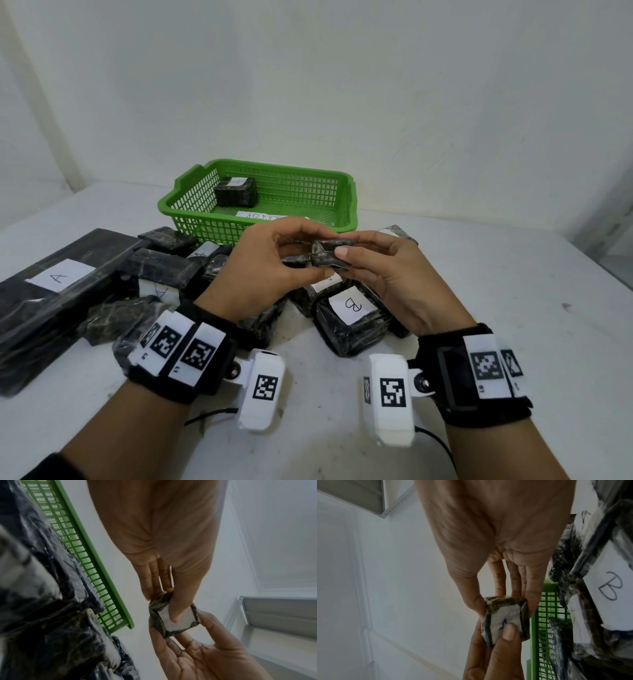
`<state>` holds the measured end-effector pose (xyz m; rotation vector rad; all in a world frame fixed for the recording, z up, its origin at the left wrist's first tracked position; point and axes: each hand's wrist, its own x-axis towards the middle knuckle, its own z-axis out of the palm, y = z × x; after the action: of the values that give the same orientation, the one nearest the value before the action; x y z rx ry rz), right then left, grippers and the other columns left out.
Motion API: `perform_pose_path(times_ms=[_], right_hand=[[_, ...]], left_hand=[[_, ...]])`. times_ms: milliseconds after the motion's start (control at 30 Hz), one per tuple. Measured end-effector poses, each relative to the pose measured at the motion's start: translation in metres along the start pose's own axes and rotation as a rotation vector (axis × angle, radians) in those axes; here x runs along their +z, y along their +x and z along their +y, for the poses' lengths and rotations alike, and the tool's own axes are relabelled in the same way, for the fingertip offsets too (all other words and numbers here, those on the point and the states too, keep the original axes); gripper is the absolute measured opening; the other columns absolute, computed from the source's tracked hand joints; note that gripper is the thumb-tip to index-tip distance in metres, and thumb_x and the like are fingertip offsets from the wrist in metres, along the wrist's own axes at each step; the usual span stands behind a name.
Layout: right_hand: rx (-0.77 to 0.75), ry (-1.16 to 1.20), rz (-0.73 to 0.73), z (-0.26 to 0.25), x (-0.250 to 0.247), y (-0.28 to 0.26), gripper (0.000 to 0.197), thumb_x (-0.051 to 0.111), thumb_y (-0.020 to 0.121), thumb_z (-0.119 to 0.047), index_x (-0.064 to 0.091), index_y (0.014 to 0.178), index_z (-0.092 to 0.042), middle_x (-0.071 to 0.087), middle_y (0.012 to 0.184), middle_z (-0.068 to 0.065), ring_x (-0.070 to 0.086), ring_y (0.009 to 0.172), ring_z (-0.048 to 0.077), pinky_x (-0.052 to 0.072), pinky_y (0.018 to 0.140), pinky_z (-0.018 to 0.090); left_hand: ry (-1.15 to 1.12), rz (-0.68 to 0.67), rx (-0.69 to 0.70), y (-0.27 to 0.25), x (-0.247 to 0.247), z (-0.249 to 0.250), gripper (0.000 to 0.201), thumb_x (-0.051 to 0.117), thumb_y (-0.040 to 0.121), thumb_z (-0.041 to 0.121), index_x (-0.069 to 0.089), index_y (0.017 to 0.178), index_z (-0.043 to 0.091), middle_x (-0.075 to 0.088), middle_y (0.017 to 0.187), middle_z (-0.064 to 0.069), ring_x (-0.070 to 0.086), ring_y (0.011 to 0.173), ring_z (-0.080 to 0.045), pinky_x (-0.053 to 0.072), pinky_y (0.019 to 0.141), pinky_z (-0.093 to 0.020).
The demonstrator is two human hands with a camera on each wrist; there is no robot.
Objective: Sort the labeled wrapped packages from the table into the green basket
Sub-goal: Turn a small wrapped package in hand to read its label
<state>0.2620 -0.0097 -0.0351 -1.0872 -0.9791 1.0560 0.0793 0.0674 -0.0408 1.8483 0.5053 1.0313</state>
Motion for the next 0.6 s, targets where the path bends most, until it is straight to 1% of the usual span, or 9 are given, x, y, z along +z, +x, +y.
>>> perform_pose_path(times_ms=[33, 133, 233, 300, 367, 433, 500, 567, 600], right_hand=[[0.001, -0.012, -0.006, 0.0013, 0.0015, 0.0005, 0.037, 0.085, 0.069, -0.013, 0.075, 0.103, -0.003, 0.078, 0.109, 0.024, 0.075, 0.095, 0.028, 0.062, 0.094, 0.037], [-0.012, -0.059, 0.001, 0.0047, 0.0021, 0.0031, 0.044, 0.093, 0.064, -0.019, 0.076, 0.102, -0.006, 0.078, 0.108, 0.022, 0.076, 0.102, 0.034, 0.059, 0.098, 0.042], [-0.016, -0.006, -0.017, 0.0014, 0.0013, 0.0023, 0.052, 0.087, 0.064, -0.024, 0.073, 0.110, -0.003, 0.078, 0.110, 0.019, 0.077, 0.097, 0.026, 0.062, 0.092, 0.034], [-0.019, 0.032, -0.062, -0.0019, 0.0003, 0.0005, 0.053, 0.084, 0.066, -0.022, 0.071, 0.114, -0.005, 0.078, 0.115, 0.017, 0.076, 0.103, 0.023, 0.062, 0.094, 0.032], [-0.044, -0.001, -0.082, -0.0020, -0.0003, -0.0009, 0.047, 0.083, 0.073, -0.013, 0.071, 0.118, -0.008, 0.077, 0.118, 0.016, 0.074, 0.114, 0.028, 0.059, 0.101, 0.039], [-0.076, -0.030, -0.042, -0.0002, 0.0005, -0.0004, 0.034, 0.078, 0.084, -0.003, 0.072, 0.117, -0.009, 0.078, 0.115, 0.016, 0.074, 0.114, 0.033, 0.058, 0.102, 0.044], [-0.096, -0.012, 0.007, 0.0003, 0.0017, 0.0005, 0.025, 0.072, 0.091, 0.002, 0.072, 0.114, -0.006, 0.079, 0.109, 0.015, 0.077, 0.104, 0.029, 0.062, 0.093, 0.038], [-0.107, 0.021, 0.060, -0.0021, 0.0029, 0.0008, 0.019, 0.069, 0.094, 0.001, 0.072, 0.111, -0.004, 0.080, 0.104, 0.015, 0.077, 0.095, 0.025, 0.064, 0.084, 0.032], [-0.108, 0.033, 0.079, -0.0030, 0.0033, 0.0009, 0.018, 0.068, 0.094, 0.000, 0.072, 0.111, -0.004, 0.080, 0.103, 0.016, 0.077, 0.094, 0.024, 0.064, 0.083, 0.032]], left_hand=[[0.008, 0.004, 0.011, -0.0003, -0.0003, 0.0001, 0.043, 0.089, 0.072, -0.003, 0.074, 0.110, 0.009, 0.077, 0.108, -0.007, 0.077, 0.101, -0.023, 0.060, 0.096, -0.044], [0.037, 0.005, 0.026, -0.0012, 0.0003, 0.0000, 0.040, 0.089, 0.073, -0.002, 0.075, 0.108, 0.009, 0.077, 0.105, -0.007, 0.077, 0.099, -0.023, 0.061, 0.093, -0.044], [-0.011, 0.044, -0.009, -0.0001, 0.0005, -0.0003, 0.038, 0.088, 0.074, -0.001, 0.074, 0.109, 0.009, 0.079, 0.104, -0.007, 0.077, 0.098, -0.025, 0.061, 0.092, -0.044], [-0.077, 0.103, -0.025, 0.0016, -0.0012, 0.0007, 0.037, 0.086, 0.076, 0.002, 0.073, 0.111, 0.007, 0.080, 0.104, -0.008, 0.077, 0.098, -0.027, 0.062, 0.091, -0.044], [-0.099, 0.156, -0.031, 0.0030, -0.0015, 0.0016, 0.037, 0.084, 0.078, 0.006, 0.073, 0.114, 0.006, 0.080, 0.104, -0.008, 0.078, 0.098, -0.027, 0.063, 0.090, -0.044], [-0.126, 0.174, -0.052, 0.0029, -0.0004, 0.0036, 0.038, 0.083, 0.080, 0.007, 0.072, 0.116, 0.007, 0.080, 0.106, -0.008, 0.077, 0.099, -0.027, 0.063, 0.090, -0.043], [-0.164, 0.163, -0.068, 0.0023, 0.0009, 0.0042, 0.039, 0.082, 0.079, 0.010, 0.072, 0.117, 0.008, 0.079, 0.107, -0.007, 0.077, 0.099, -0.026, 0.063, 0.087, -0.040], [-0.204, 0.158, -0.093, 0.0024, 0.0021, 0.0051, 0.039, 0.080, 0.077, 0.019, 0.073, 0.114, 0.008, 0.079, 0.105, -0.009, 0.078, 0.096, -0.025, 0.064, 0.084, -0.037], [-0.219, 0.163, -0.104, 0.0027, 0.0024, 0.0051, 0.039, 0.080, 0.076, 0.021, 0.074, 0.112, 0.006, 0.079, 0.104, -0.012, 0.078, 0.095, -0.024, 0.064, 0.081, -0.036]])
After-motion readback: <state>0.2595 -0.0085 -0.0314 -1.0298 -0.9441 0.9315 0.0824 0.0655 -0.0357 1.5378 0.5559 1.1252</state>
